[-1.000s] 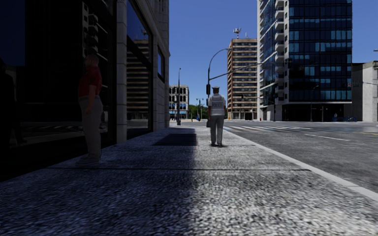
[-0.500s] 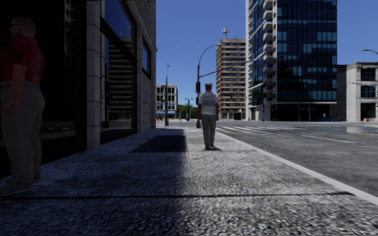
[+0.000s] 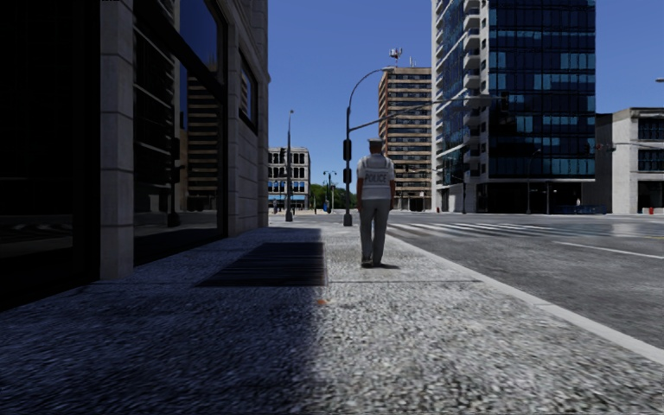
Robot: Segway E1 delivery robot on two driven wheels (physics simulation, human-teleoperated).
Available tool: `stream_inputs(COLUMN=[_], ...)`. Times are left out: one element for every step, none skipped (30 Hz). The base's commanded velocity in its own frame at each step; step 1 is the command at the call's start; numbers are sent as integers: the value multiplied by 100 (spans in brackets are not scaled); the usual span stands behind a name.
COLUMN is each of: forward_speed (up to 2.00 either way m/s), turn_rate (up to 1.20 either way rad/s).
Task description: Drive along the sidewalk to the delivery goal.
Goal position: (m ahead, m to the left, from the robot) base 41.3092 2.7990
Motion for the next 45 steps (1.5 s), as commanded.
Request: stream_inputs(forward_speed=[200, 200, 200, 200, 200, 200, 200, 200, 200, 200, 200, 200, 200, 200, 200, 200, 200, 200, 200, 200, 200, 200, 200, 200, 200, 200, 200, 200, 200, 200, 200, 200, 200, 200, 200, 200, 200, 200, 200, 199, 197, 197, 190, 182, 178], turn_rate=[0, 0, 0, 0, 0, 0, 0, 0, 0, 0, 0, 0, 0, 0, 0, 0, 0, 0, 0, 0, 0, 0, 0, 0, 0, 0, 17, 25, 28, 22, 22, 4, 0, 0, 0, 0, 0, 10, 21, 24, 25, 25, 25, 25, 25])
